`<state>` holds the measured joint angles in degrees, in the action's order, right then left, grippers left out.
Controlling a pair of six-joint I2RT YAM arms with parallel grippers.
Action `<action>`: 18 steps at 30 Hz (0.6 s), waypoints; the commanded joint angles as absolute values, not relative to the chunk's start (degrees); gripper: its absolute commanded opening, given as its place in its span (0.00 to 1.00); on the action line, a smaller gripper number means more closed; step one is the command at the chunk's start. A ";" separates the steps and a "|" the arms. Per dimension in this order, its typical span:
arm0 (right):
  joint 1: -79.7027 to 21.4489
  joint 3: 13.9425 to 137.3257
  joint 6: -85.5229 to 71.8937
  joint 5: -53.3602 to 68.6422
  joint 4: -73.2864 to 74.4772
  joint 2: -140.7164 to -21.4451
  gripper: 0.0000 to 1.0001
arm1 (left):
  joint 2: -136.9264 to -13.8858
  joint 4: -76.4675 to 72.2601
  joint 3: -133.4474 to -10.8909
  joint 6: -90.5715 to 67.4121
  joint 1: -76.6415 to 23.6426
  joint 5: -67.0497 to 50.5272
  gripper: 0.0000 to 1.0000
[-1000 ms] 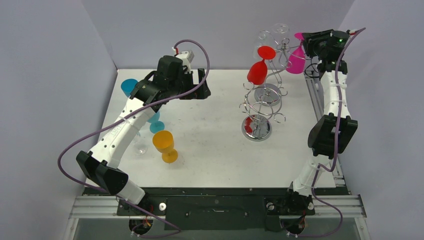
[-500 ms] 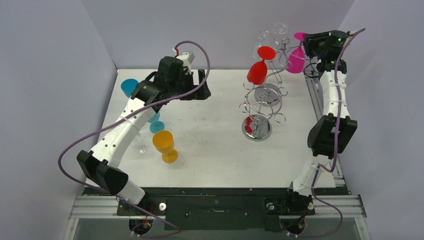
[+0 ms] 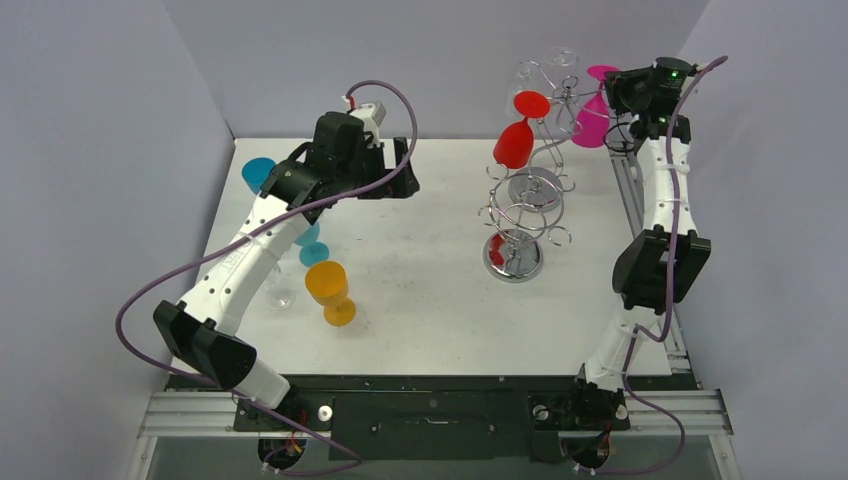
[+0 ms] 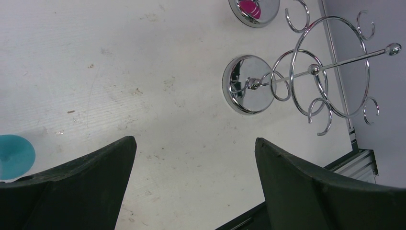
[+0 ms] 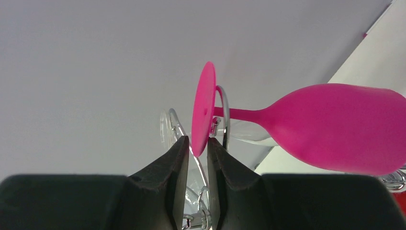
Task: Take the wine glass off the wine glass rack
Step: Pick up the wine glass from the wine rack.
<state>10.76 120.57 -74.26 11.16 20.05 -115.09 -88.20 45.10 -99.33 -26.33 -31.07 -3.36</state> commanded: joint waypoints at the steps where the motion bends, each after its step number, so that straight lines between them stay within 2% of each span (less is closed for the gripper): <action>1: 9.36 123.22 -75.52 9.58 21.46 -116.77 0.17 | -87.35 41.84 -99.76 -26.19 -30.23 -4.01 0.93; 9: 8.64 124.79 -76.22 8.86 22.57 -117.77 0.07 | -86.75 41.41 -99.18 -26.26 -29.51 -4.71 0.93; 12: 8.46 124.89 -76.35 8.86 22.15 -117.77 0.01 | -86.61 41.16 -98.94 -26.28 -29.24 -5.01 0.93; 18: 8.20 124.47 -77.40 10.65 19.84 -117.39 0.00 | -86.10 40.97 -98.42 -26.28 -28.77 -5.31 0.93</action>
